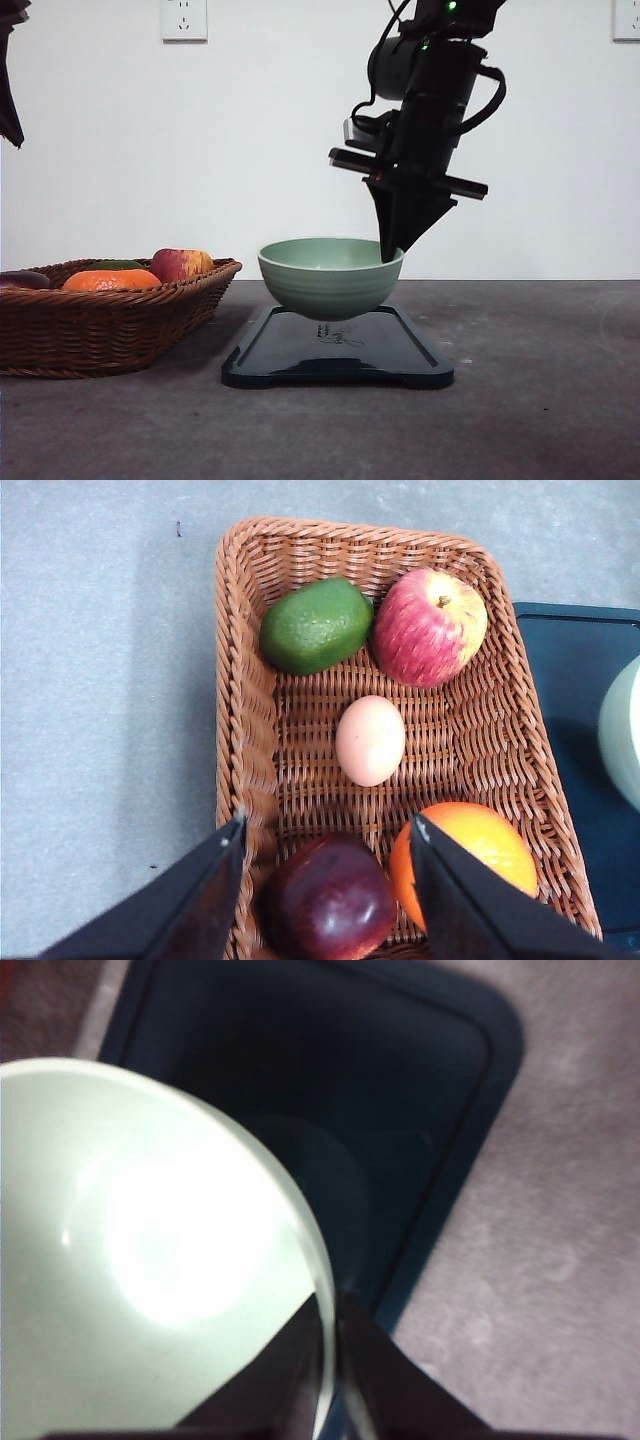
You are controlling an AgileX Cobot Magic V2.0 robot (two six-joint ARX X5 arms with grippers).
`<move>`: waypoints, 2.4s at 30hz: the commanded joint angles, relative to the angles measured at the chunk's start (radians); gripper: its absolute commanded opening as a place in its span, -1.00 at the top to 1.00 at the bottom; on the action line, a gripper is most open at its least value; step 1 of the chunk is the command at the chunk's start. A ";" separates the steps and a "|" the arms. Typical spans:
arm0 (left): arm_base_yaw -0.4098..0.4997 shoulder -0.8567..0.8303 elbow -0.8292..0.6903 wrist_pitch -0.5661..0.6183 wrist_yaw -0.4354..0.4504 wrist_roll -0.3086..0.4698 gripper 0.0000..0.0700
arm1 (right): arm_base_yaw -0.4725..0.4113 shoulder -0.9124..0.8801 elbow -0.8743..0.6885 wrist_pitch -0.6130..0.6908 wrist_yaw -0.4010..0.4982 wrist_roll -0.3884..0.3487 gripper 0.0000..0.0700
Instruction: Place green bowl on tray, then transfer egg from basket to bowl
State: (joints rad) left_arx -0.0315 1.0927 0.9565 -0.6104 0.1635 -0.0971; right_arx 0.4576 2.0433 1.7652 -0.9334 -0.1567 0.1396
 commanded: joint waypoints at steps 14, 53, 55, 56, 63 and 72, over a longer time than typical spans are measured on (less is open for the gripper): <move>-0.003 0.006 0.024 -0.003 0.006 -0.001 0.10 | 0.018 0.055 0.031 -0.029 0.001 0.010 0.40; -0.003 0.006 0.024 -0.026 0.006 -0.003 0.11 | -0.021 -1.041 -1.068 0.558 -0.004 -0.142 0.51; -0.003 0.006 0.024 -0.028 0.013 -0.007 0.11 | -0.029 -1.106 -1.111 0.552 -0.003 -0.126 0.51; -0.003 0.006 0.024 -0.030 0.023 -0.010 0.11 | -0.034 -1.141 -1.130 0.544 -0.004 -0.113 0.51; -0.007 0.007 0.038 -0.073 0.102 -0.028 0.10 | -0.037 -1.311 -1.162 0.473 -0.001 -0.087 0.50; -0.074 0.137 0.229 -0.213 0.075 0.028 0.04 | -0.037 -1.351 -1.162 0.479 0.001 -0.087 0.50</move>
State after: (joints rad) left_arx -0.0954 1.1981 1.1509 -0.8184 0.2477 -0.1077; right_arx 0.4160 0.6860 0.5972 -0.4625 -0.1574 0.0422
